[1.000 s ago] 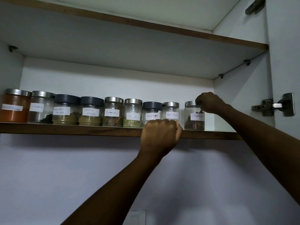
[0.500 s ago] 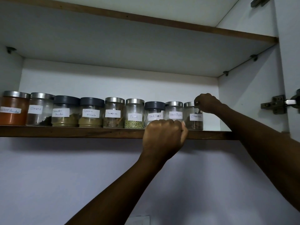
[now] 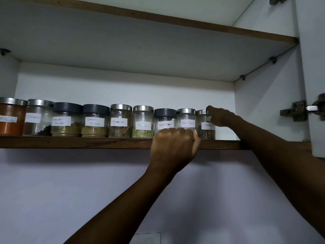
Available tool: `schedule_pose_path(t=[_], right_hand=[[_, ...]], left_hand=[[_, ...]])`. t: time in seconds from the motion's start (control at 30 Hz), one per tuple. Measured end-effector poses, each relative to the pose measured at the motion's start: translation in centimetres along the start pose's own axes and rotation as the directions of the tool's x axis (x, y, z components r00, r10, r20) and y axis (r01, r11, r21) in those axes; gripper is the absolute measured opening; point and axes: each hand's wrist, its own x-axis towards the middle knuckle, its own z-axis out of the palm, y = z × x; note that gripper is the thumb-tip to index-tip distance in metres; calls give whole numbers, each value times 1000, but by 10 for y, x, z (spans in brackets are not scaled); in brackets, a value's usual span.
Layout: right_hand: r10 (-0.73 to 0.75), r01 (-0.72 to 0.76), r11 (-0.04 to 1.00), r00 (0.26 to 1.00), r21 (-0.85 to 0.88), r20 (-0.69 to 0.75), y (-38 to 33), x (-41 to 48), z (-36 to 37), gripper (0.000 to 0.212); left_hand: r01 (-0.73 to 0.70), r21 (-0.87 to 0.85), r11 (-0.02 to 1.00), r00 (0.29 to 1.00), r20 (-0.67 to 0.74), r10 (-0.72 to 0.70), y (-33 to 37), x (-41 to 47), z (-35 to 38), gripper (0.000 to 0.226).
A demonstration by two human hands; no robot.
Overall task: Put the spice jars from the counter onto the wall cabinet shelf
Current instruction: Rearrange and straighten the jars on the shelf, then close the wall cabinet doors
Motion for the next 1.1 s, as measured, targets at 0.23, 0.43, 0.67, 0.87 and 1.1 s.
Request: schedule_pose_path(t=[0.23,0.43,0.67,0.87,1.1], right_hand=[[32,23,987,943,162,-330,-8,-19,-13,62],[-5,204,912,872,355,-489,-50,-93,-39,23],[-204,323,922,873,212,-444,-41,-179,-38,24],[-250,292,950,923,111,-294,-27,-225,-13,44],[-190,183,976,980,116,53,-40,-249,-34,73]], left_hand=[[-82,22,996,995,50,81,-2,1,1,43],[-71,48,996,985,158,62,-1,3,-6,48],[99,-24,995,905,418,-80,11,7,-22,42],[52,66,996,742,665,-83,22,-4,-52,60],[-76,42,996,558,830,7,18,-30,-108,73]])
